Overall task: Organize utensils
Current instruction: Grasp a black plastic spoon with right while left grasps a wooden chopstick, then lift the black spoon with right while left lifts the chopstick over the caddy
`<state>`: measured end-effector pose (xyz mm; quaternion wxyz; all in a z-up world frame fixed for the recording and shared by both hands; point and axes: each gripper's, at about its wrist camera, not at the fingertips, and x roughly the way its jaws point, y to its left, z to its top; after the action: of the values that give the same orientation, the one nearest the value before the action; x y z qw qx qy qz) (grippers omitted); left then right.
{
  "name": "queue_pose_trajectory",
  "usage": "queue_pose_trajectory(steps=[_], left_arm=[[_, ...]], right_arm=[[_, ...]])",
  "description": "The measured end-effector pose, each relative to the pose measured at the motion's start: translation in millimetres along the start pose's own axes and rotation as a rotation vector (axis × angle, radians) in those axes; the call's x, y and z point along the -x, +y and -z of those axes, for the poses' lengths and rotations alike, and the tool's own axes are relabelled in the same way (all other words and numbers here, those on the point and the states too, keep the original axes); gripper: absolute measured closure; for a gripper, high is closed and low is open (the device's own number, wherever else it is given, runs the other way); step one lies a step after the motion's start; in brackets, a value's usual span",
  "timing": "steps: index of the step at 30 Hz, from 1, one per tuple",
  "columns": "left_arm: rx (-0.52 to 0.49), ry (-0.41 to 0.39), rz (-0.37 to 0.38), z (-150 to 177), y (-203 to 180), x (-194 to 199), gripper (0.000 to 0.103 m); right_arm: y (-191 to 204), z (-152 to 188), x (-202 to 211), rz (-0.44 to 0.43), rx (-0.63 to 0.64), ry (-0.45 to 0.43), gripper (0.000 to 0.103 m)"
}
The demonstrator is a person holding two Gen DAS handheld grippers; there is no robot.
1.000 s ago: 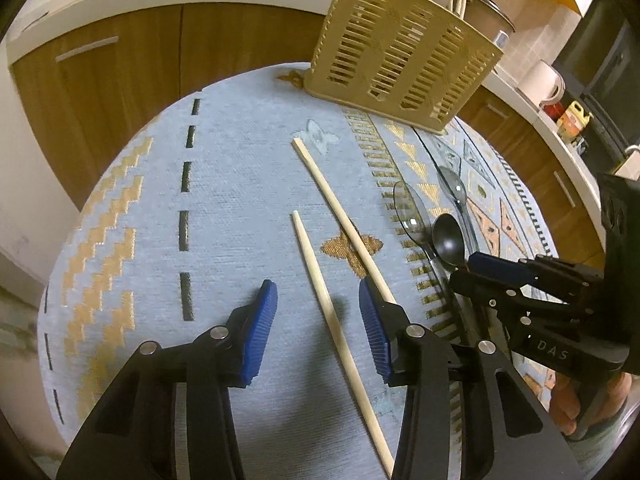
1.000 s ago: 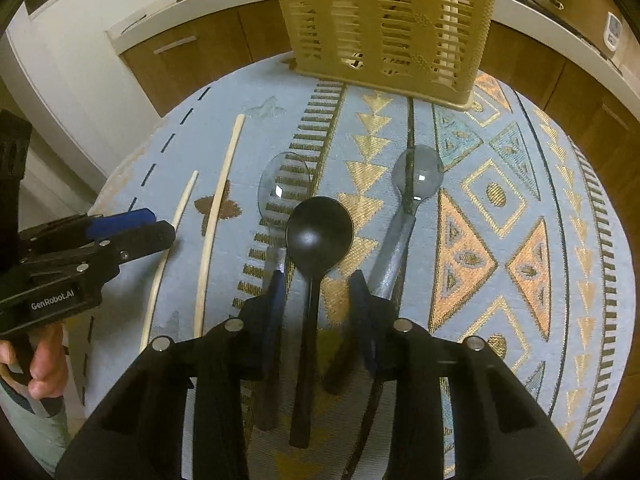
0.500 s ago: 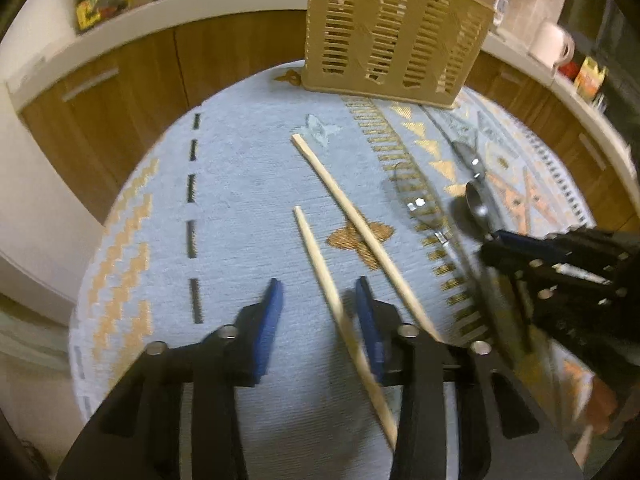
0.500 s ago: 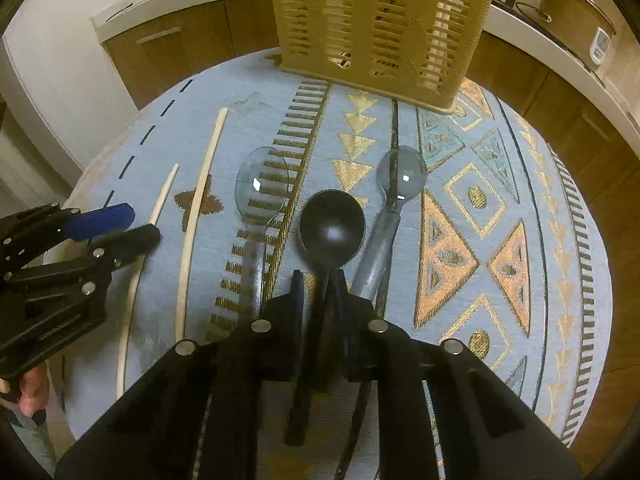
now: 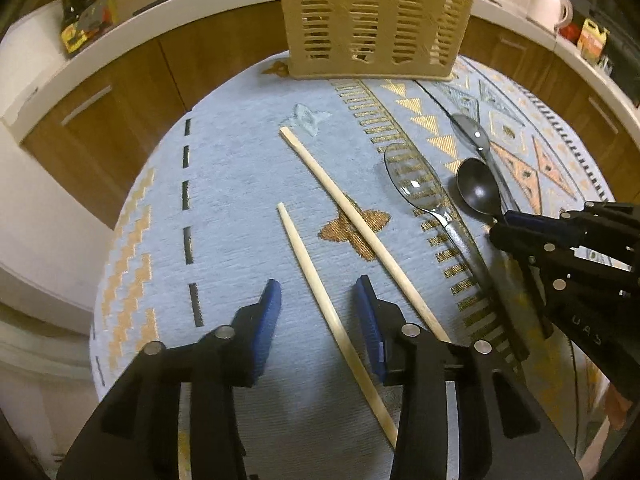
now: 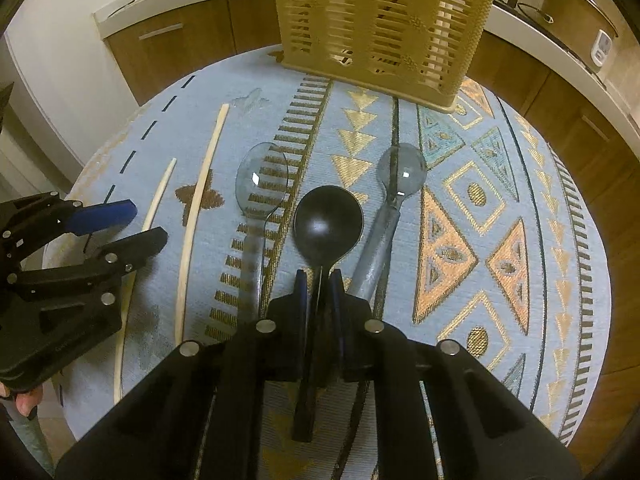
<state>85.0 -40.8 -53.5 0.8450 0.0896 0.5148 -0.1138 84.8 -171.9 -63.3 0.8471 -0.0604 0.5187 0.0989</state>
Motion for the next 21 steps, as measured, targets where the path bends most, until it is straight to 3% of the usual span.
queue_pose_trajectory(steps=[2, 5, 7, 13, 21], left_arm=[[-0.003, 0.007, 0.004, 0, -1, 0, 0.075], [-0.016, -0.001, -0.018, 1, -4, 1, 0.095], [-0.005, -0.010, -0.023, 3, -3, 2, 0.096], [0.108, -0.084, 0.109, 9, 14, 9, 0.099], [0.179, -0.286, 0.185, 7, 25, 48, 0.099]], right_arm=[[-1, 2, 1, -0.005, 0.001, -0.007, 0.094], [-2, 5, 3, -0.008, 0.001, -0.016, 0.098], [-4, 6, 3, -0.016, -0.007, -0.021, 0.098], [-13, 11, 13, -0.066, -0.038, -0.068, 0.098], [-25, 10, 46, -0.109, -0.079, -0.185, 0.098]])
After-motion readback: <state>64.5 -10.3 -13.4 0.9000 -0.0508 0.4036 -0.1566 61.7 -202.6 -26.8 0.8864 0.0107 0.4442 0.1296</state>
